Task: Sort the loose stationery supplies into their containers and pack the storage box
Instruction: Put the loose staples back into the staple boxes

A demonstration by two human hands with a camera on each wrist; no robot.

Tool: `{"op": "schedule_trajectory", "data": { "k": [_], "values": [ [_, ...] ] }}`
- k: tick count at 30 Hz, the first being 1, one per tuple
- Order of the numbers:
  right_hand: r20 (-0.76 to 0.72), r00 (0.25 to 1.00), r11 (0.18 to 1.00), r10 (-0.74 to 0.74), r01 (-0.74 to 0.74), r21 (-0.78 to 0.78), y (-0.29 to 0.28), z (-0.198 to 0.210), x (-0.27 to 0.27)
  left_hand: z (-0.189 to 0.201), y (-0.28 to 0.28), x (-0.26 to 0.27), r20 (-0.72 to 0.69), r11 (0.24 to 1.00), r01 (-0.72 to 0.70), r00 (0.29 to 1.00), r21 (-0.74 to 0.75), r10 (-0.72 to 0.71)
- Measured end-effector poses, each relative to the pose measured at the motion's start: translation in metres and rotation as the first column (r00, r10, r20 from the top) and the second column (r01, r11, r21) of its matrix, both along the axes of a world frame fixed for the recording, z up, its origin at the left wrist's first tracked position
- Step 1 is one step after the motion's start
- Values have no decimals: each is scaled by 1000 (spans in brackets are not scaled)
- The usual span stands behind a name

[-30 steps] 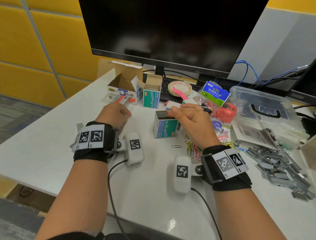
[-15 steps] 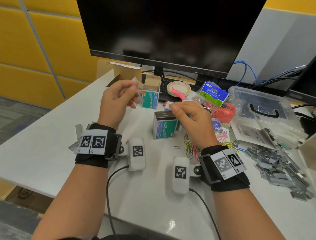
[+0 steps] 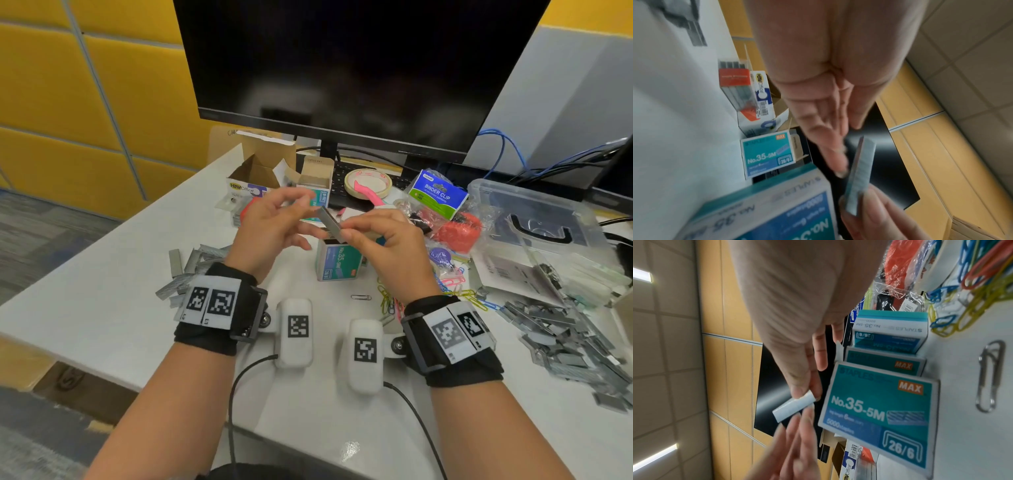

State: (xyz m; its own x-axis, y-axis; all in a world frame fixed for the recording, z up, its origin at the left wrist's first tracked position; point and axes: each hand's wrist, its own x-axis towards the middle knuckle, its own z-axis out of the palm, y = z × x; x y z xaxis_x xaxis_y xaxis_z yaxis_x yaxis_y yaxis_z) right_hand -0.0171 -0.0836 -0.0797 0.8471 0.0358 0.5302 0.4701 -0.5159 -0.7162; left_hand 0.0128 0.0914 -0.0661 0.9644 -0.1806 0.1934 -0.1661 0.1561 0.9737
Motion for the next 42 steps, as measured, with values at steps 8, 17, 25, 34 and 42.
{"op": "schedule_trajectory", "data": {
  "k": [8, 17, 25, 34, 42],
  "values": [
    [-5, 999, 999, -45, 45, 30, 2, 2, -3, -10, 62, -17, 169, 627, -524, 827, 576, 536],
    [-43, 998, 998, -36, 38, 47, 4, 5, -6, -22, 77, -5, -158, 362, 14, 915, 932, 371],
    [-71, 997, 996, -28, 34, 85, 2, 4, -4, -22, 36, 6, -194, 233, 151, 966, 961, 172],
    [-99, 995, 990, -33, 46, 133, -2, 5, -4, -18, 19, 12, -83, 501, -63, 961, 863, 263],
    [-104, 994, 991, -15, 29, 133, 0, 4, -4, -14, 26, 22, -5, 331, -85, 965, 940, 261]
  ]
}}
